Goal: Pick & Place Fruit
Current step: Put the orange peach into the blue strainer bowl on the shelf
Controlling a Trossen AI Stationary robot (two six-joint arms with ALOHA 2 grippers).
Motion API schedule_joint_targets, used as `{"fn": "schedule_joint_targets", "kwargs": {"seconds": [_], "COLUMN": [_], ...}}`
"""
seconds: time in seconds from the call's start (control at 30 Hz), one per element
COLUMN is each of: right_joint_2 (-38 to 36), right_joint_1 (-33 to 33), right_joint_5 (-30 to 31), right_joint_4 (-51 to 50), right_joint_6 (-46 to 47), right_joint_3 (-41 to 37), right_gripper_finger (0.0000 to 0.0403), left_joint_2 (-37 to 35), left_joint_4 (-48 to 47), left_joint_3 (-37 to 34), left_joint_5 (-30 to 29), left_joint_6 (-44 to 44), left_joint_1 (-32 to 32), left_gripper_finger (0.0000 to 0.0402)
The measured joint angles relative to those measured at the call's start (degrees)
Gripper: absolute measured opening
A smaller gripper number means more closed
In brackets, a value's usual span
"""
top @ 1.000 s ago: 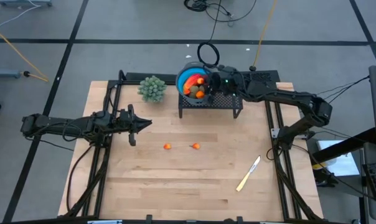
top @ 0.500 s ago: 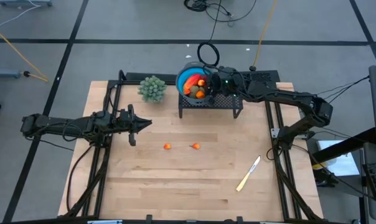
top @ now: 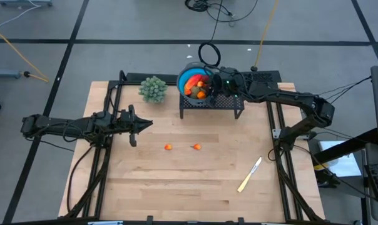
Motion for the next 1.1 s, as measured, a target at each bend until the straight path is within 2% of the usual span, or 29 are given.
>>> {"fn": "schedule_joint_targets", "kwargs": {"seconds": [0.33, 0.7, 0.87, 1.1], "right_joint_2": [-2.2, -12.5, -17.2, -25.2], "right_joint_1": [1.5, 7.1, 8.6, 10.6], "right_joint_5": [0.0, 0.0, 0.0, -0.2], "right_joint_4": [0.3, -4.7, -6.9, -6.9], "right_joint_6": [0.2, -0.3, -0.2, 2.6], "right_joint_3": [-0.1, -0.1, -0.9, -6.8], "right_gripper_finger": [0.0105, 0.0005, 0.0007, 0.0001], "left_joint_2": [0.0, 0.0, 0.0, 0.0], "left_joint_4": [0.0, 0.0, 0.1, 2.3], "left_joint_3": [0.0, 0.0, 0.0, 0.0], "left_joint_5": [0.0, 0.0, 0.0, 0.2], "left_joint_6": [0.0, -0.1, -0.2, -0.9], "left_joint_1": [0.0, 0.0, 0.0, 0.0], "left_gripper_finger": [0.0021, 0.0021, 0.0021, 0.0021]}}
